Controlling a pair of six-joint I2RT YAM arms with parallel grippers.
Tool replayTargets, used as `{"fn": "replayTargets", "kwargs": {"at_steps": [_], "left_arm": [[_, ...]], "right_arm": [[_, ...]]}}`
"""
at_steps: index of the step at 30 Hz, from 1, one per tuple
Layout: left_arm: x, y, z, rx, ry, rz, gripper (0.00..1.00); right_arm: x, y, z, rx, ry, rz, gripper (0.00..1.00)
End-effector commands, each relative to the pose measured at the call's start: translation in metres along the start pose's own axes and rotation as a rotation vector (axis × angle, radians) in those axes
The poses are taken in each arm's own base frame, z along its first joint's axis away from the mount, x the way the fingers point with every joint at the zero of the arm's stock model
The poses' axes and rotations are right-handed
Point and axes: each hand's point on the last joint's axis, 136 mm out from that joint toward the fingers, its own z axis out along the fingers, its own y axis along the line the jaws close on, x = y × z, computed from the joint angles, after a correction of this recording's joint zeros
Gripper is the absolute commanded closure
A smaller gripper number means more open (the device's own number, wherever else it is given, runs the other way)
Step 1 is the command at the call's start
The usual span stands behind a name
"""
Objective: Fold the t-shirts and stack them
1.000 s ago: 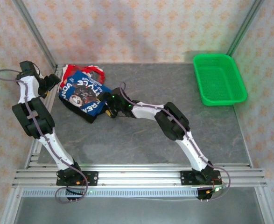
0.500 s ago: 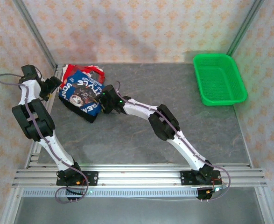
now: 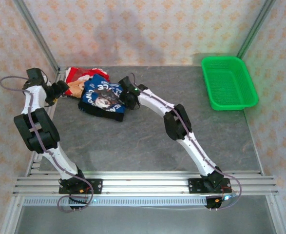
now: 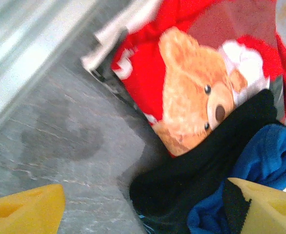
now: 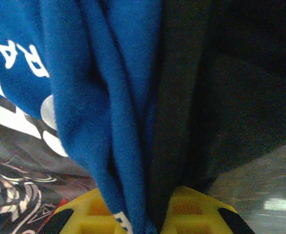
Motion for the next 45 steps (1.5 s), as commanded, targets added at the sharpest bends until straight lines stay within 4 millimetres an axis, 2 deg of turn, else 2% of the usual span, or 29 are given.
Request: {"fn": "replayTargets", "kwargs": {"at_steps": [1,5,6,7,10,11,14,18,20,22,27,32,35,37,45], "left_arm": [[0.017,-0.028,-0.007,0.045,0.003,0.104,0.15],[0.045,-0.052,-0.006,0.143,0.022,0.123,0.15],[0.049,-0.058,-0.006,0.165,0.018,0.137,0.14],[0.057,-0.068,-0.004,0.199,0.027,0.157,0.13],[0.071,-0.083,0.007,0.254,0.061,0.179,0.13],[0.073,-0.088,0.008,0.283,0.065,0.175,0.13],[0.076,-0.096,0.011,0.336,0.053,0.200,0.11],[0.090,-0.086,0.032,0.311,0.118,0.236,0.10],[0.091,-0.079,0.041,0.276,0.129,0.254,0.05],[0.089,-0.073,0.046,0.231,0.132,0.272,0.05],[0.097,-0.077,0.059,0.231,0.144,0.315,0.04],[0.098,-0.077,0.072,0.256,0.128,0.292,0.02],[0.098,-0.088,0.074,0.289,0.125,0.300,0.01],[0.107,-0.086,0.089,0.284,0.167,0.296,0.01],[0.126,-0.086,0.109,0.287,0.227,0.277,0.02]], "right_arm": [[-0.005,-0.046,-0.022,0.200,0.030,-0.187,0.94],[-0.014,-0.059,-0.035,0.266,0.041,-0.326,0.92],[-0.016,-0.059,-0.038,0.268,0.036,-0.352,0.90],[-0.019,-0.057,-0.040,0.262,0.029,-0.379,0.83],[-0.021,-0.040,-0.041,0.175,0.034,-0.411,0.51],[-0.023,-0.034,-0.043,0.149,0.033,-0.409,0.45],[-0.027,-0.011,-0.060,0.055,0.027,-0.398,0.34],[-0.023,0.016,-0.096,-0.047,0.022,-0.424,0.26],[-0.021,0.025,-0.115,-0.079,0.020,-0.440,0.22],[-0.018,0.032,-0.132,-0.105,0.027,-0.452,0.20],[-0.005,0.038,-0.160,-0.159,0.060,-0.447,0.11],[0.004,0.045,-0.187,-0.217,0.049,-0.441,0.09],[0.014,0.047,-0.196,-0.240,0.063,-0.446,0.09],[0.020,0.046,-0.199,-0.243,0.072,-0.449,0.09],[0.030,0.044,-0.205,-0.259,0.085,-0.443,0.09]]}}
